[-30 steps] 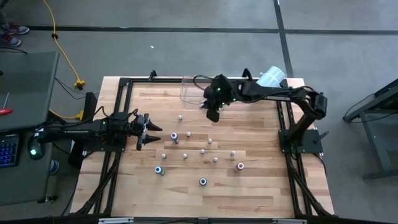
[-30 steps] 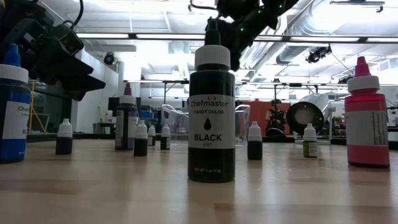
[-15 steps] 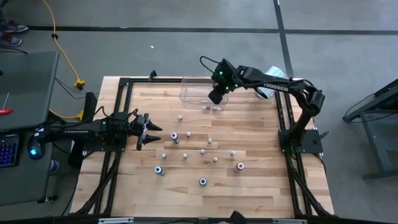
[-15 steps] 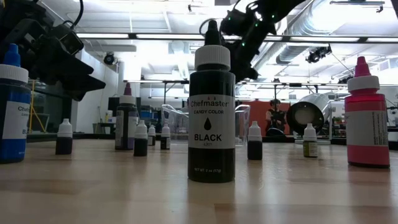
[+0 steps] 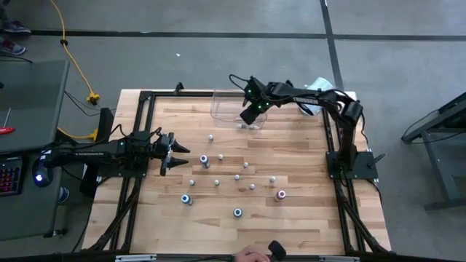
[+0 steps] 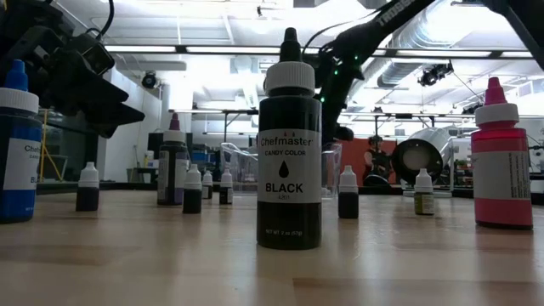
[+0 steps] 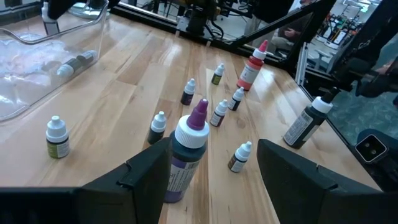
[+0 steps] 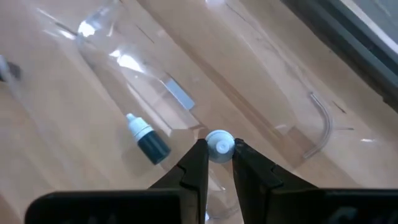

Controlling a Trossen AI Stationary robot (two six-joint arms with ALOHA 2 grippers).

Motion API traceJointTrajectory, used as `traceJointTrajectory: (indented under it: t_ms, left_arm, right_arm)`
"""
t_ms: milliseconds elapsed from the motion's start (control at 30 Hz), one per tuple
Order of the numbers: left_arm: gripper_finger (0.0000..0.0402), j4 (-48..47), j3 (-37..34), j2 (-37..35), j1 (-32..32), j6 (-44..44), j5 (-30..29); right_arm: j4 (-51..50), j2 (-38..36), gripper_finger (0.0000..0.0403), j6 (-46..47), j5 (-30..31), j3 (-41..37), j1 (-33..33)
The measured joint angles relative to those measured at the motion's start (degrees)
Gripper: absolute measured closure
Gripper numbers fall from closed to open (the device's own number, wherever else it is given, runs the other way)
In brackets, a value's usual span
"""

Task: Pick & Place food coloring
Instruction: Put the small purple food coloring into the transparent container, then put the small green food coloring into the transparent container

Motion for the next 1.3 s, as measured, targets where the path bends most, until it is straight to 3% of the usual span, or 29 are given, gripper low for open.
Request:
traceJointTrajectory:
  t_ms: [567, 967, 1300]
  left_arm:
    - [0.0167, 0.0, 0.0, 0.0, 0.0, -0.01, -0.04]
    - [0.0167, 0.0, 0.0, 0.0, 0.0, 0.0, -0.07]
    - [0.0167, 0.0, 0.0, 0.0, -0.02, -0.01, -0.07]
  right_arm:
    - [-0.06, 1.31, 0.0345, 0.8, 1.46, 0.0, 0.0]
    - [-0.09, 1.31, 0.0293, 0.77, 2.14, 0.0, 0.0]
    - [-1.69, 1.31, 0.0279, -2.64, 4.29, 3.13, 0.18]
